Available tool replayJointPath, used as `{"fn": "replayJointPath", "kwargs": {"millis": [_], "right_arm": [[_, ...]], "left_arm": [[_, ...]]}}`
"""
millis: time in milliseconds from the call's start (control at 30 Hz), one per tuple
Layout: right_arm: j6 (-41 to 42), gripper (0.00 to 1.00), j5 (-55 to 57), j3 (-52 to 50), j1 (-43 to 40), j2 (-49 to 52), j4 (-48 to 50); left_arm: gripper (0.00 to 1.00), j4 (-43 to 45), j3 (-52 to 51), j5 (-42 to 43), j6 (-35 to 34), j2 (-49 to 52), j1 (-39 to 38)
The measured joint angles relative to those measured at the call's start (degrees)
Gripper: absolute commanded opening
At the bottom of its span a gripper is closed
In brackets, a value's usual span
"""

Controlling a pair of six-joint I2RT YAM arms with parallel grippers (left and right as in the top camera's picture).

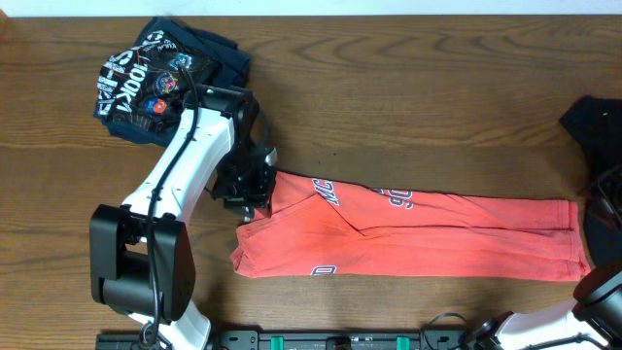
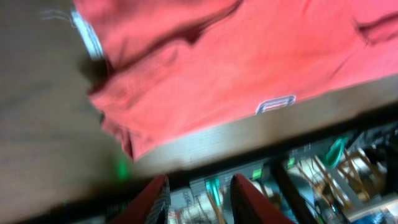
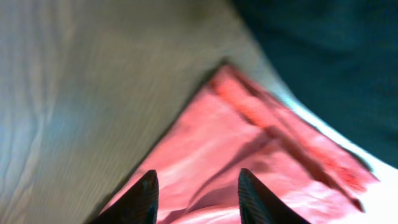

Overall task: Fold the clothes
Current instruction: 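Smooth the folded strip with both grippers, pulling its ends apart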

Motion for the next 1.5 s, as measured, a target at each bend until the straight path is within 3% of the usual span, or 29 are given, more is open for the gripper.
{"fn": "replayJointPath", "kwargs": {"millis": [200,467,667,700,800,833,900,1033,1233,1500], "right_arm": [[-2.1,0.6,0.5,-0.1,2.8,0.0,1.8],[-8.5,0.65,7.3,-6.4,2.8,0.0,12.8],[-13.9,0.66,7.9,-8.9,1.7,0.0,12.9],[-14.2,0.61,7.6,-9.0,1.5,0.0,12.9],[-15.5,0.32,2.5,-9.0,1.2,0.0,13.0],[-15.7,0.23,0.4,-9.0,1.2,0.0,12.9],[-15.3,0.17,-3.0,-9.0,1.2,0.0,10.8],[-12.3,0.18,-4.8,-9.1,1.2,0.0,6.1],[-8.9,0.2,-7.7,-9.1,1.2,0.0,5.9],[-7.2,0.24,-9.8,-9.1,1.2,0.0,5.5]], "left_arm": [[0.38,5.4,0.0,0.0,-1.1,0.0,0.0],[0.39,6.8,0.0,0.0,-1.6,0.0,0.0],[0.38,7.0,0.0,0.0,-1.6,0.0,0.0],[0.31,7.2,0.0,0.0,-1.7,0.0,0.0],[0.06,8.5,0.0,-0.1,-2.3,0.0,0.0],[0.06,8.9,0.0,-0.2,-2.1,0.0,0.0],[0.06,9.1,0.0,-0.4,-1.8,0.0,0.0],[0.06,12.5,-1.5,-0.4,-1.9,0.0,0.0],[0.06,27.7,-11.5,0.7,-1.5,0.0,0.0],[0.06,41.5,-22.1,1.6,1.4,0.2,-1.2]]}}
